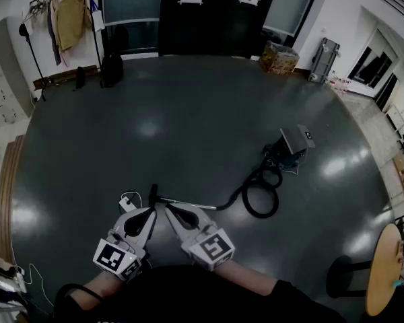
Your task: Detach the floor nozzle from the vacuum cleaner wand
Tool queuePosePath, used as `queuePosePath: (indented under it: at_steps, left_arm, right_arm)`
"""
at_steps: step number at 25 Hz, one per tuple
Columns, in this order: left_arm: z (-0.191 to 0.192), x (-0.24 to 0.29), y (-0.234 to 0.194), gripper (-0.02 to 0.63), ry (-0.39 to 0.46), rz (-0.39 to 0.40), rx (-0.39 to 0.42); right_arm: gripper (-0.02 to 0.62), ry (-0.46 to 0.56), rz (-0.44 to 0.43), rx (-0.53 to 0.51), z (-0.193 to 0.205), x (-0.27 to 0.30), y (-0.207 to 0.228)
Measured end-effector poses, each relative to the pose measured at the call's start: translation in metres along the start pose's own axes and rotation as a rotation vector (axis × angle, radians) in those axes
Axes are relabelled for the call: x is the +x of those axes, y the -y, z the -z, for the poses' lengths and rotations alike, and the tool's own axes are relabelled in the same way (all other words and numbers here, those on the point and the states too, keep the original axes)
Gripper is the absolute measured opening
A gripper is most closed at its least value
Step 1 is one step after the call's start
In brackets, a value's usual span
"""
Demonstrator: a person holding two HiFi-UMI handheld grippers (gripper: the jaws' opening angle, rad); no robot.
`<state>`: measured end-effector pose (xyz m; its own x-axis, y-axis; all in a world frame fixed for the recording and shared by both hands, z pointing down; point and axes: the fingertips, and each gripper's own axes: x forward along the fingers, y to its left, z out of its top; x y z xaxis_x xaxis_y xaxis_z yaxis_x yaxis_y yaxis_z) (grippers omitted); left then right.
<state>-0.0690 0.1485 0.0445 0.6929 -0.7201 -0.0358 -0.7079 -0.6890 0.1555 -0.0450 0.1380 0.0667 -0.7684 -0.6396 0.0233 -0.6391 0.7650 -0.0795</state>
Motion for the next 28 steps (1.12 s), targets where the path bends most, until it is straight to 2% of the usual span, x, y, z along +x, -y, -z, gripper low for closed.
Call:
queuePosePath:
  at_steps: [8, 13, 24, 28]
  left_arm:
    - [0.004, 0.002, 0.008, 0.000, -0.012, 0.006, -0.001]
    - [0.008, 0.007, 0.017, 0.000, -0.022, 0.012, 0.000]
    - [0.018, 0.045, 0.049, 0.000, -0.047, -0.035, 0.032]
    - [0.019, 0.051, 0.048, 0.000, -0.059, -0.056, 0.038]
  right_arm:
    - [-0.002, 0.005, -0.001, 0.019, 0.002, -0.009, -0.001]
    - [-0.002, 0.051, -0.005, 0.057, -0.004, -0.020, 0.004]
    - [-0.002, 0.066, -0.006, 0.118, 0.004, -0.069, 0.055]
    - [-0.002, 0.066, -0.008, 0.142, 0.006, -0.073, 0.071]
